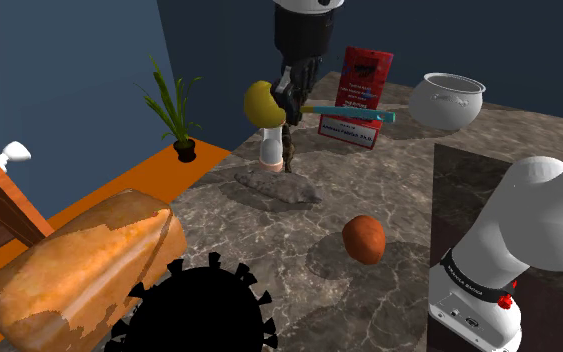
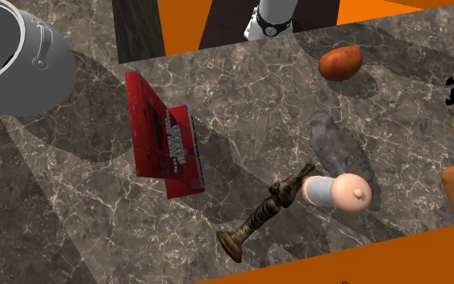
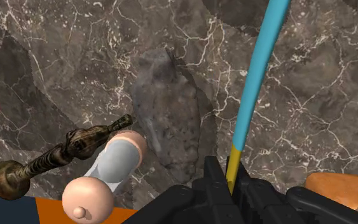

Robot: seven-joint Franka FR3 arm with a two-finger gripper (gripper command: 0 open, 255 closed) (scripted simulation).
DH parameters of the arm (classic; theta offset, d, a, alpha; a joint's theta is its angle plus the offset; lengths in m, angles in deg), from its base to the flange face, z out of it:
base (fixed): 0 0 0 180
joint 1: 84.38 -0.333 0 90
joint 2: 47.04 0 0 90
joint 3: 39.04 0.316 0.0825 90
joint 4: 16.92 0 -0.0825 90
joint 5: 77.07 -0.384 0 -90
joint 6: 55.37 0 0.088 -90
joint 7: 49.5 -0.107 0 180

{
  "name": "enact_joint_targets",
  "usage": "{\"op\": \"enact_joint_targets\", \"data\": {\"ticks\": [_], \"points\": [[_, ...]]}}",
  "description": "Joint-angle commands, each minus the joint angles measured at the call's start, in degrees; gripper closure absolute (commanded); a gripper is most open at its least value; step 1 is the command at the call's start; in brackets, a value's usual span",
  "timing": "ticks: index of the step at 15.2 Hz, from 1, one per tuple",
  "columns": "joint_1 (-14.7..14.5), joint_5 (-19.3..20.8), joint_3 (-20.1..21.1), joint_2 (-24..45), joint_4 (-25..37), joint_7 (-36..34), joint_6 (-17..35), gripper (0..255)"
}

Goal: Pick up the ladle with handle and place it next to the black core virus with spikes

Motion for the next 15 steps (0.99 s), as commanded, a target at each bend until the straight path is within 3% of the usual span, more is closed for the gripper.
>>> {"op": "enact_joint_targets", "data": {"ticks": [1, 7, 15], "points": [[-0.32, 0.38, 2.53, 2.73, 3.00, -3.21, -0.67, 255], [-1.79, 4.57, 11.22, 14.30, 14.48, -14.65, -3.28, 255], [-2.04, 4.31, 11.10, 13.70, 7.78, -15.34, 2.88, 255]]}}
